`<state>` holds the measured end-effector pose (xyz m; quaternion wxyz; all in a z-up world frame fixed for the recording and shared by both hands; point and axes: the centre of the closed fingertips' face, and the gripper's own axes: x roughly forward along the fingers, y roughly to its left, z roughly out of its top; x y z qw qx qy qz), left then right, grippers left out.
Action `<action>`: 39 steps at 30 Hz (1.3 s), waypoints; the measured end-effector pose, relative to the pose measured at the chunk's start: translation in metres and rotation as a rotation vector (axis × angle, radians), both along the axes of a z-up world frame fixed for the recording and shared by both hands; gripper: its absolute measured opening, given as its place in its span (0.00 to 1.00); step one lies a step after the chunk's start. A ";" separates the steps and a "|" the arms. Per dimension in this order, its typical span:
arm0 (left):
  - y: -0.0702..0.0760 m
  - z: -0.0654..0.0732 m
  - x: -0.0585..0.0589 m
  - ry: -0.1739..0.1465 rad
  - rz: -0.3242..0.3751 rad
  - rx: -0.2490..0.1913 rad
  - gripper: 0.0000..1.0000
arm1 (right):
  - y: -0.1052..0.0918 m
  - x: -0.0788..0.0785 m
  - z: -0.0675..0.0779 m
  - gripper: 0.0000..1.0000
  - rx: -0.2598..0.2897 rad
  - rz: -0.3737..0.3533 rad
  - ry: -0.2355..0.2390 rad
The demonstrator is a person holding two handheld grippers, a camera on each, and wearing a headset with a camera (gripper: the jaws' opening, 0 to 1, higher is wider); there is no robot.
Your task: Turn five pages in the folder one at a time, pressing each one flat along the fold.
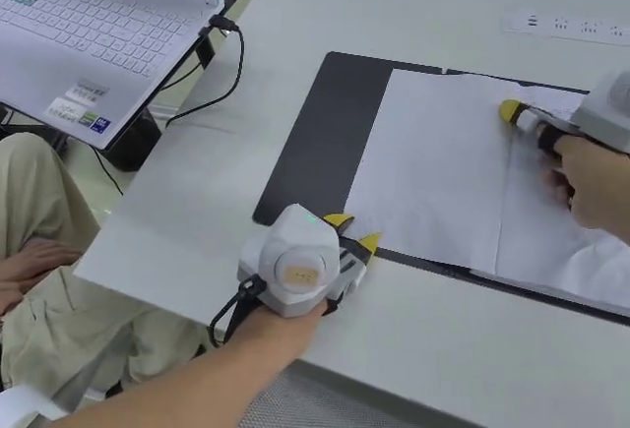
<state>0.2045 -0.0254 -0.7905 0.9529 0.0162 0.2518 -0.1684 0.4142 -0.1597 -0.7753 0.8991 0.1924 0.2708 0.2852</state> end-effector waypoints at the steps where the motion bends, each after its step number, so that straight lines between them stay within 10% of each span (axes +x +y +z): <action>1: 0.000 0.000 0.000 0.001 0.000 -0.001 0.20 | 0.001 -0.008 0.002 0.00 0.011 0.006 0.011; 21: 0.000 0.001 0.000 0.002 -0.006 0.002 0.19 | 0.006 -0.066 0.020 0.00 0.030 0.038 0.030; 39: 0.002 0.000 -0.001 0.001 -0.007 0.003 0.19 | -0.001 -0.086 0.012 0.00 0.017 0.072 0.037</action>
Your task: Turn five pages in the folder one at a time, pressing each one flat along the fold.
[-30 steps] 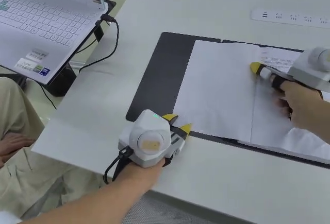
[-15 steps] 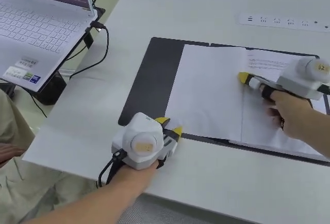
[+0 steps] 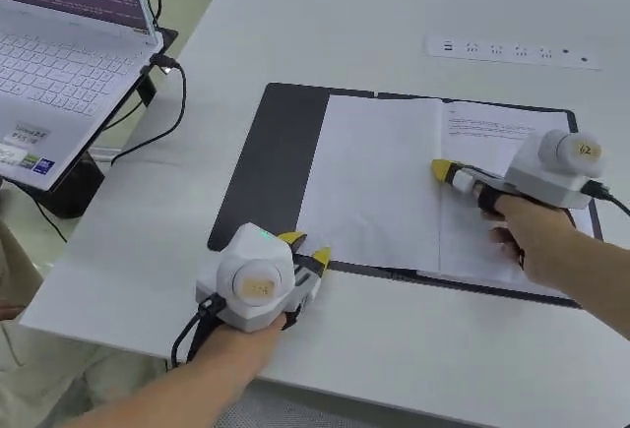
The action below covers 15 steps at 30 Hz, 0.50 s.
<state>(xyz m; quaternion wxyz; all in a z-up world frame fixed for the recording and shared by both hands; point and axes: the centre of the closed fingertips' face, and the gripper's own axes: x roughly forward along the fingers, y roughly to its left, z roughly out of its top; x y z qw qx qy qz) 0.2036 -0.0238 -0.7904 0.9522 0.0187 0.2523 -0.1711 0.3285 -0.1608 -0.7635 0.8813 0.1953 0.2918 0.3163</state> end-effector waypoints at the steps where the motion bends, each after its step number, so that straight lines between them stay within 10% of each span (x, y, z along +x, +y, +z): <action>1: 0.000 0.000 0.000 0.000 -0.001 0.000 0.19 | 0.000 -0.004 -0.001 0.00 -0.003 0.006 0.005; 15: 0.000 0.001 -0.001 -0.004 -0.001 0.002 0.19 | 0.007 -0.059 -0.005 0.00 -0.040 0.108 0.018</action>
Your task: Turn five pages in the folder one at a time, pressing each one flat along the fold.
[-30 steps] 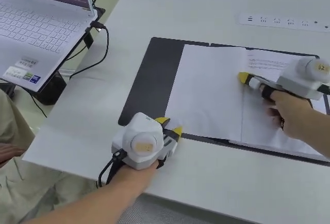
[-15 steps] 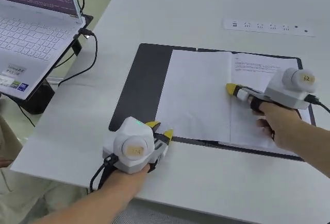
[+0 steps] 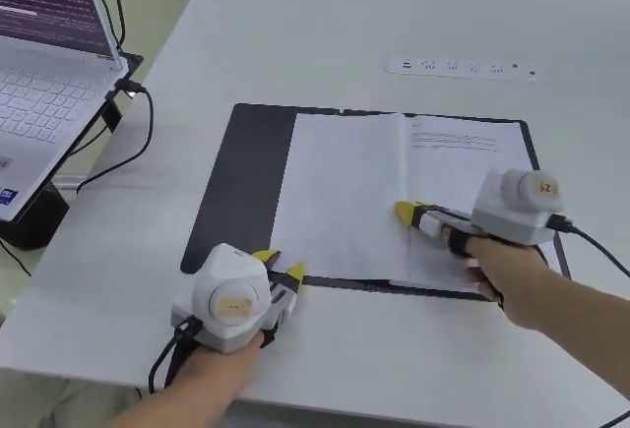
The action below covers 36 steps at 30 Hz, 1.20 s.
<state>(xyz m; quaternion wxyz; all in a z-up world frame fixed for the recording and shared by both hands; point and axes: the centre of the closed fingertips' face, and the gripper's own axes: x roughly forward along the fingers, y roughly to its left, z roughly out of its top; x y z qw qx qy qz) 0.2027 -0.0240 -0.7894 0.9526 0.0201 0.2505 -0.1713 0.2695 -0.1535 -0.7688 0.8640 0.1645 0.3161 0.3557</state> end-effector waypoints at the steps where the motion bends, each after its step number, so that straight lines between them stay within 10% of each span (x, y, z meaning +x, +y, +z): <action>1: 0.000 0.000 0.000 -0.001 0.000 0.000 0.19 | 0.001 -0.006 0.000 0.00 -0.003 0.011 -0.004; 24: 0.000 0.001 0.000 0.012 -0.002 0.005 0.19 | -0.005 -0.087 -0.012 0.00 0.079 -0.015 0.155; 30: 0.002 0.002 0.001 0.028 0.015 -0.002 0.17 | -0.009 -0.103 0.010 0.00 0.121 -0.038 0.154; 34: 0.000 0.007 0.003 0.109 0.100 -0.199 0.20 | -0.013 -0.112 0.035 0.00 0.152 -0.043 0.135; 36: -0.002 0.008 0.000 0.171 0.106 -0.217 0.24 | -0.018 -0.116 0.053 0.00 0.153 -0.056 0.104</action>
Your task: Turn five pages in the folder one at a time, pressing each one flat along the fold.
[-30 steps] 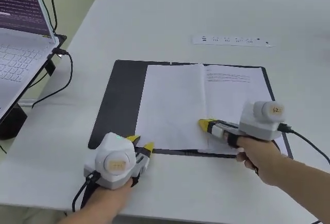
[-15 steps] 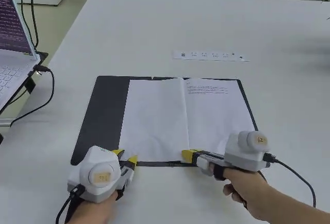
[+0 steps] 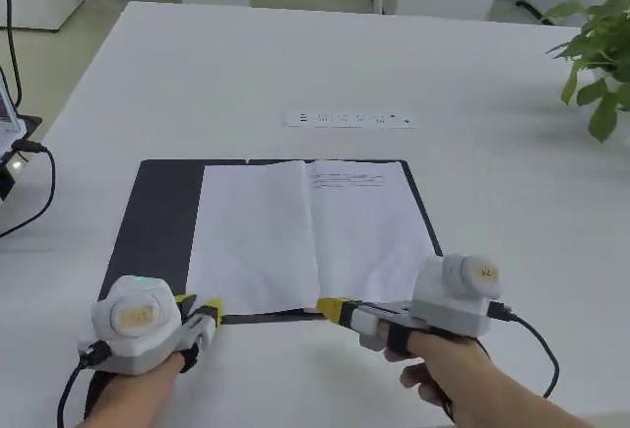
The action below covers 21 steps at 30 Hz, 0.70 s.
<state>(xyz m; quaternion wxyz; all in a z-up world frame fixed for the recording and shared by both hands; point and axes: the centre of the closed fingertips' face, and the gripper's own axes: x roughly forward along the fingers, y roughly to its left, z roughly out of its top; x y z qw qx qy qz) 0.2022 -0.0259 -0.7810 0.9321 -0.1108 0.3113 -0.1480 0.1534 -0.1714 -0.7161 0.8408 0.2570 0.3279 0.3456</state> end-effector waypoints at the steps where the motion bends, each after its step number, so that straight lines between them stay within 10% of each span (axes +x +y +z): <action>1: -0.001 0.002 -0.002 0.029 -0.004 -0.009 0.27 | -0.003 -0.002 0.012 0.00 -0.023 0.011 -0.061; 9: -0.001 0.066 -0.009 -0.020 -0.024 -0.088 0.35 | -0.043 -0.017 0.054 0.25 -0.198 -0.051 -0.189; 21: 0.011 0.146 -0.053 -0.194 -0.090 0.058 0.81 | -0.119 -0.027 0.084 0.69 -0.290 -0.324 -0.244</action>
